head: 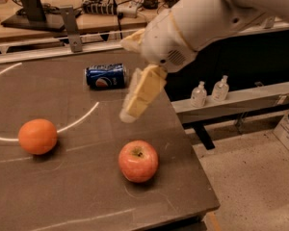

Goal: Pick orange

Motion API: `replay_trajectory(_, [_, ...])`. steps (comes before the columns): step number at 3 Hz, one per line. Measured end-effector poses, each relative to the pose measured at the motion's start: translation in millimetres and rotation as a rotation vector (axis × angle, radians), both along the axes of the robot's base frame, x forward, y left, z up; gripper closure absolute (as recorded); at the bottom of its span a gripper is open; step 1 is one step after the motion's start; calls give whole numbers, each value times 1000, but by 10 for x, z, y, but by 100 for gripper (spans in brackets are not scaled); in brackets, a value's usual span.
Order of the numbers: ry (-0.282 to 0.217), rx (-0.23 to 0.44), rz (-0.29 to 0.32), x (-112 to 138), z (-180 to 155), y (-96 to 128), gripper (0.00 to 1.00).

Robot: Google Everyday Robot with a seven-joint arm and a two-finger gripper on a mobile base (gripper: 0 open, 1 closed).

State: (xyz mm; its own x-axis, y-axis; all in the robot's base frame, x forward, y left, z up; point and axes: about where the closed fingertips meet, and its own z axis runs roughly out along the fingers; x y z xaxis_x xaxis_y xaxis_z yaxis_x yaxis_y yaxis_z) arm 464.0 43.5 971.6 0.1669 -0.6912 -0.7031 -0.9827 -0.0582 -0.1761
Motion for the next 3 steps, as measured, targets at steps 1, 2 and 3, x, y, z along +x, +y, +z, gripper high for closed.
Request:
replay_trajectory(1, [-13,17,110,109,-101,490,0])
replay_trajectory(2, [38,49,241,-19,-402,1102,0])
replay_trajectory(3, [79,49,309,-174,-630,1358,0])
